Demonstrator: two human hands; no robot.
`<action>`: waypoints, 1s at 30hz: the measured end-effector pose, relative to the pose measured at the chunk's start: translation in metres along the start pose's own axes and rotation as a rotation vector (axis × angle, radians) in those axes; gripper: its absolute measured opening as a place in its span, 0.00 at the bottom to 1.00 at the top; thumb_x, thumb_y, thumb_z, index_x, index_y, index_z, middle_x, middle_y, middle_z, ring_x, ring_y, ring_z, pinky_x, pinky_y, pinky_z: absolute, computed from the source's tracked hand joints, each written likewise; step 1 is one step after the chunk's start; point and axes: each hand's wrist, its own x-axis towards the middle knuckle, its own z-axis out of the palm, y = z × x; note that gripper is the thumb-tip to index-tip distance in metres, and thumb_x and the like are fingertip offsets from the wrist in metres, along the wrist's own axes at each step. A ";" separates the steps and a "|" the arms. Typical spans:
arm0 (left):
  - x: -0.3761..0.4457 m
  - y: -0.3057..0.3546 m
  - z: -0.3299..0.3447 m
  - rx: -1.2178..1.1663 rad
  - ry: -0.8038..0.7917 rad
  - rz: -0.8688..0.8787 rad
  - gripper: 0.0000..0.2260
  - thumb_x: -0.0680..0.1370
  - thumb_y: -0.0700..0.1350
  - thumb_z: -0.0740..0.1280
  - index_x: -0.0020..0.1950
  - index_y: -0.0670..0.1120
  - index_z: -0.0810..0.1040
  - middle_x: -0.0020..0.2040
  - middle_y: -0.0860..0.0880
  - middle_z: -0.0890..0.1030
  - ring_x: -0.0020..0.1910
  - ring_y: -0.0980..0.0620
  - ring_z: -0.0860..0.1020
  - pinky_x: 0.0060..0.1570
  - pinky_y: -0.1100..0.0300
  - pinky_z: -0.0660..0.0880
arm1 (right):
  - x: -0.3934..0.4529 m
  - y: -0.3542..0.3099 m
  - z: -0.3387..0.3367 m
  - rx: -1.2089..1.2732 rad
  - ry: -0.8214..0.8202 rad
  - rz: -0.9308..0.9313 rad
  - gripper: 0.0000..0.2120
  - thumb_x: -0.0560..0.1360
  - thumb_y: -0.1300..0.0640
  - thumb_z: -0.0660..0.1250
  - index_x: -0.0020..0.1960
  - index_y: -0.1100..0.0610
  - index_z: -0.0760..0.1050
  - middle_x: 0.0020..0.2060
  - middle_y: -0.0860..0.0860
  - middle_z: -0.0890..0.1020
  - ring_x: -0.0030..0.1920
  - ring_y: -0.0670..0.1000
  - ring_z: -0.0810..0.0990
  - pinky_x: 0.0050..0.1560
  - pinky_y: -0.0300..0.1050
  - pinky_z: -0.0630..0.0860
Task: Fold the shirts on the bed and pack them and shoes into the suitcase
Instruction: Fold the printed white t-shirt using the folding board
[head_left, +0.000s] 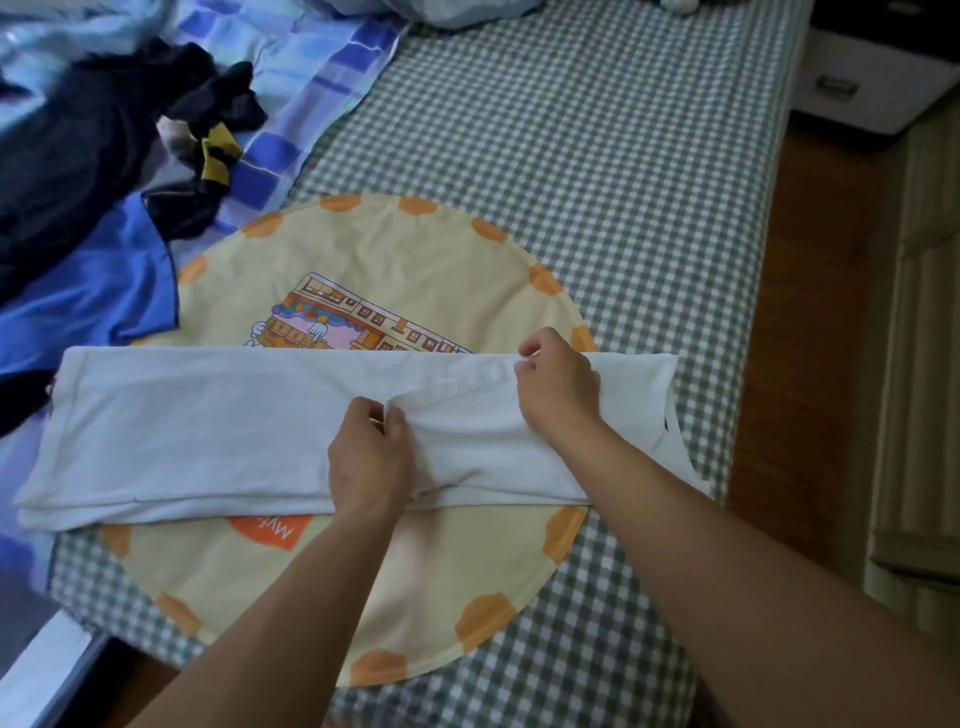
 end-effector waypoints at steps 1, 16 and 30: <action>0.001 -0.002 0.001 -0.009 0.003 0.001 0.09 0.83 0.52 0.61 0.51 0.47 0.73 0.43 0.53 0.77 0.48 0.45 0.75 0.47 0.53 0.69 | -0.002 0.001 0.002 -0.024 0.072 -0.030 0.08 0.82 0.53 0.62 0.60 0.52 0.73 0.55 0.49 0.80 0.60 0.55 0.76 0.62 0.53 0.71; -0.015 -0.001 0.030 0.542 -0.086 0.875 0.19 0.77 0.50 0.62 0.66 0.45 0.75 0.66 0.41 0.73 0.65 0.36 0.71 0.62 0.42 0.71 | -0.014 0.040 0.004 -0.300 0.314 -0.373 0.23 0.80 0.53 0.65 0.74 0.54 0.67 0.72 0.56 0.69 0.73 0.60 0.65 0.73 0.59 0.64; -0.020 0.029 0.068 0.769 -0.507 0.791 0.32 0.80 0.66 0.50 0.82 0.60 0.44 0.82 0.45 0.34 0.79 0.41 0.31 0.77 0.38 0.35 | -0.011 0.124 -0.073 0.412 -0.106 0.525 0.31 0.75 0.51 0.74 0.73 0.57 0.68 0.66 0.55 0.77 0.61 0.58 0.79 0.61 0.56 0.78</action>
